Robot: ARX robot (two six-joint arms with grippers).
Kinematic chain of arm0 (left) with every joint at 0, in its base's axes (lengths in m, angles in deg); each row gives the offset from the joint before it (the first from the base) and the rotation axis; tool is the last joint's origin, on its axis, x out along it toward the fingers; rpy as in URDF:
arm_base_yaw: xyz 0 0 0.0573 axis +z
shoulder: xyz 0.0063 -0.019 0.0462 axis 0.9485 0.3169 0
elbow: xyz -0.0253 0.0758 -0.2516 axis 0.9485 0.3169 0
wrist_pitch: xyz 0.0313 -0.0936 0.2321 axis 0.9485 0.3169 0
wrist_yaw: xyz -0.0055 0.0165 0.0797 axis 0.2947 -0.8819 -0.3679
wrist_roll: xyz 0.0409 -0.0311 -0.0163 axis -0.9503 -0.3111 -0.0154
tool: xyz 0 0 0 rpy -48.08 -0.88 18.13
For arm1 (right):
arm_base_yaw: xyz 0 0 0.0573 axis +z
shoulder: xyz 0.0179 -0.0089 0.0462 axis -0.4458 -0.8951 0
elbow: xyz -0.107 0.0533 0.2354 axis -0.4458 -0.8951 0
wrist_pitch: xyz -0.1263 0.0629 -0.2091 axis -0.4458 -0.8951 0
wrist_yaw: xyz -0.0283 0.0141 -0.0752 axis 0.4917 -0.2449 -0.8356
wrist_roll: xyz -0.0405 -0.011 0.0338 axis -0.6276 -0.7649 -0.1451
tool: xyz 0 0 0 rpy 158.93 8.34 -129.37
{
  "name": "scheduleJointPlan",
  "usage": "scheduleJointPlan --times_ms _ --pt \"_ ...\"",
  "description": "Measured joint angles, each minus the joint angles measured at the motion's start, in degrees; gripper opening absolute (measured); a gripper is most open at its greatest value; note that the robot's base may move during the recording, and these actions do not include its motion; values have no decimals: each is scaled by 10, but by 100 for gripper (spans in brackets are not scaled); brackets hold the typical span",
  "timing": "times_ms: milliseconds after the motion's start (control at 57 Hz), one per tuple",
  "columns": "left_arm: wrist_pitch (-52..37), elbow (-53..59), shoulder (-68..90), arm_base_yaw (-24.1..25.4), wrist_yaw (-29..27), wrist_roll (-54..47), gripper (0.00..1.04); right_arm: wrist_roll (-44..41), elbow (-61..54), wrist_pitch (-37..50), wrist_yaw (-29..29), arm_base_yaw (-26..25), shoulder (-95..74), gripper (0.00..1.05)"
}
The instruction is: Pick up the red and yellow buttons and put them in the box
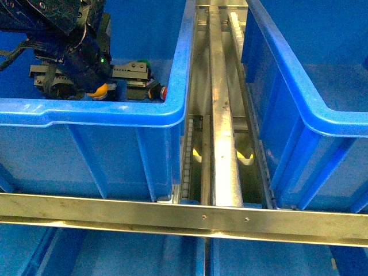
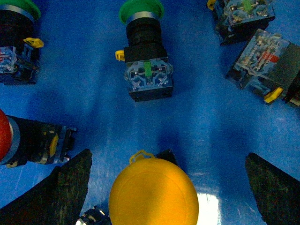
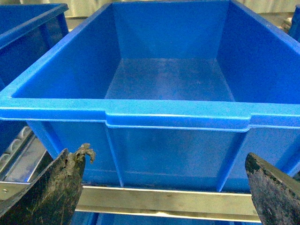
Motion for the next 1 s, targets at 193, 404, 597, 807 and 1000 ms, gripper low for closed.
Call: scheduleJointPlan --times_ms 193,404,597,807,1000 --pt "15 -11 9 0 -4 5 97 0 0 0 0 0 0 99" --pt "20 -19 26 0 -14 6 78 0 0 0 0 0 0 99" --pt "5 -19 29 -2 -19 6 40 0 0 0 0 0 0 99" --pt "-44 27 6 -10 -7 -7 33 0 0 0 0 0 0 99" --pt "-136 107 -64 -9 21 -11 33 0 0 0 0 0 0 99"
